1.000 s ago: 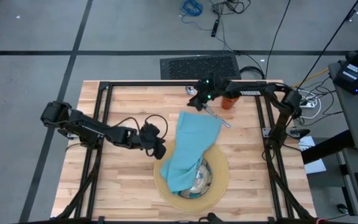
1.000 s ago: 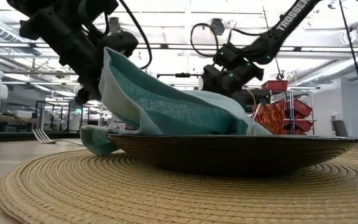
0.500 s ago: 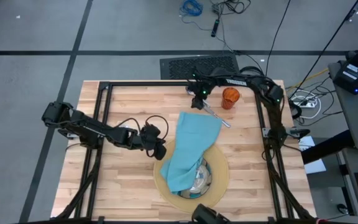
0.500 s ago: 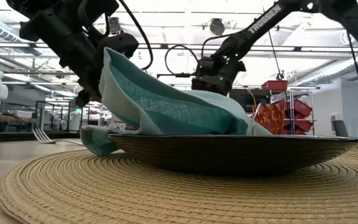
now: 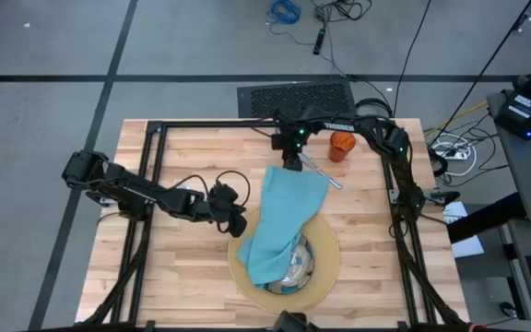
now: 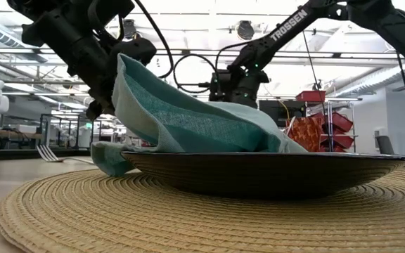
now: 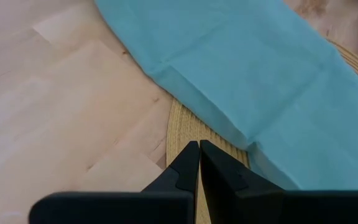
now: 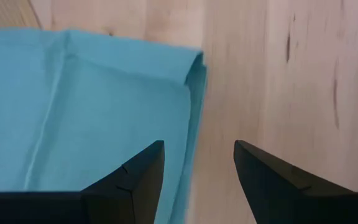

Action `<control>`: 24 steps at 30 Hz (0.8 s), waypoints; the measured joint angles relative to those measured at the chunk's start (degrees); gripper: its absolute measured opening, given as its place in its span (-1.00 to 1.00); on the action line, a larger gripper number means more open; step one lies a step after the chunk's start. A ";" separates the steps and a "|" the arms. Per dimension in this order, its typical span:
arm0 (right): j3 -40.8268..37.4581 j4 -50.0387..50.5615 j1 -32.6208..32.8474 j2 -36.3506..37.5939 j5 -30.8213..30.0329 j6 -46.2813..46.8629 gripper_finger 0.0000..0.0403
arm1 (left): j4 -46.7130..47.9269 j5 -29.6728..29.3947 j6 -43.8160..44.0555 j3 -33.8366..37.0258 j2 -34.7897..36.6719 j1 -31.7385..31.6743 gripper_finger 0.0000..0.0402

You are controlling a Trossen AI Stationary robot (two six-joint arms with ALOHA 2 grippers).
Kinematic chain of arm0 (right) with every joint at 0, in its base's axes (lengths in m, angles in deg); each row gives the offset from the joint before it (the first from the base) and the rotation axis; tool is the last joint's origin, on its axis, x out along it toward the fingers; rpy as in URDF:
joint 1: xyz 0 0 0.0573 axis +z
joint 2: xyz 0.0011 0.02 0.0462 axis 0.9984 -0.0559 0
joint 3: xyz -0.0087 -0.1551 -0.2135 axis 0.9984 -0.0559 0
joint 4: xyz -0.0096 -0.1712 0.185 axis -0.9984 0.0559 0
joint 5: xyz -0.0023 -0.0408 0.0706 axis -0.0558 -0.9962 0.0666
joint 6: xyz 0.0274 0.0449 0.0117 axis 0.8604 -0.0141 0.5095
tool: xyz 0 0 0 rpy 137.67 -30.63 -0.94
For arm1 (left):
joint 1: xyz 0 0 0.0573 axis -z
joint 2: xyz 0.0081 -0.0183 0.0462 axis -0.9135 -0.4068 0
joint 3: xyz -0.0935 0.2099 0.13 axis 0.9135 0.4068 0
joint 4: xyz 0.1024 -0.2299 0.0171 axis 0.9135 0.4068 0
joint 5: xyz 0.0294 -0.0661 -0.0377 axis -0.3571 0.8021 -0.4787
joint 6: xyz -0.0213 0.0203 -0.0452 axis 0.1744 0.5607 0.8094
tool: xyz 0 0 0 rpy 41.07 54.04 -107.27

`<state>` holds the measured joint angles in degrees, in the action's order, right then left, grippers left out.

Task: Set table place
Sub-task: Fold the blue napkin

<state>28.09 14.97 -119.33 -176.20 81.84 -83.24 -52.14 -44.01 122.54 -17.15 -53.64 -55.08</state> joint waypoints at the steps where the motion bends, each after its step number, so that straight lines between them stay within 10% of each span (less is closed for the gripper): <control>1: 0.00 -0.69 0.21 -0.02 -0.02 0.04 -0.08 | 0.00 -0.07 -0.01 0.02 0.00 0.00 -1.00; 24: 0.00 -6.51 3.56 -0.02 1.84 -2.58 -0.08 | 0.02 -0.37 -0.39 0.02 0.02 0.00 -1.00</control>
<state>28.09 8.46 -115.77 -176.21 83.68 -85.82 -52.12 -44.37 122.16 -17.13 -53.62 -55.08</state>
